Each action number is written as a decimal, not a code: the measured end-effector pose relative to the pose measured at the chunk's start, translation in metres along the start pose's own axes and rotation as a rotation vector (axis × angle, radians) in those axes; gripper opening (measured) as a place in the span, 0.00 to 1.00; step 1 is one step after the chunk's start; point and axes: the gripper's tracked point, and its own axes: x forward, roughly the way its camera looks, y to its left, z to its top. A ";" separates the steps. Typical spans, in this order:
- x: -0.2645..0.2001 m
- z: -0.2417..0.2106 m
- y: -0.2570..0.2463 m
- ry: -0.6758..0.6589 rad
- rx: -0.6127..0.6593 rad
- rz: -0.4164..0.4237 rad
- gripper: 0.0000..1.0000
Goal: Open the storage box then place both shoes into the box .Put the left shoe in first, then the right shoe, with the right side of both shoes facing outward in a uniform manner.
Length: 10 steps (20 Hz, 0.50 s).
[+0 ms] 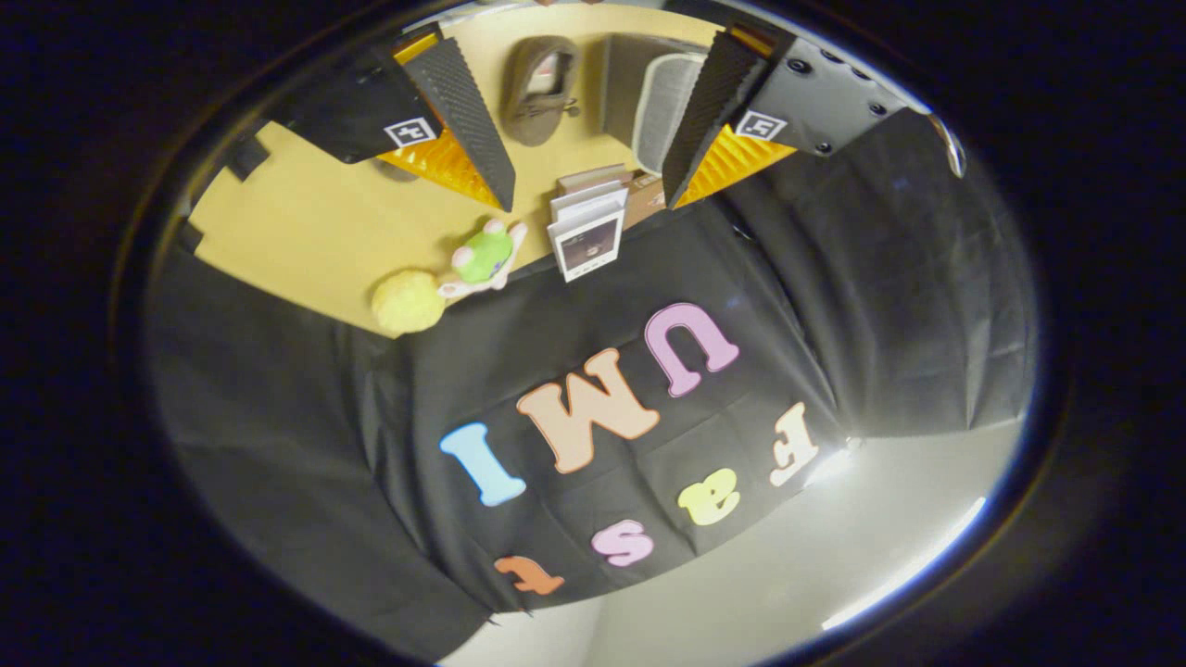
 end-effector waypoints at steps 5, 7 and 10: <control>0.016 -0.031 0.004 0.077 0.211 0.029 1.00; 0.024 -0.053 0.004 0.132 0.263 0.027 1.00; 0.031 -0.087 0.012 0.217 0.352 0.035 1.00</control>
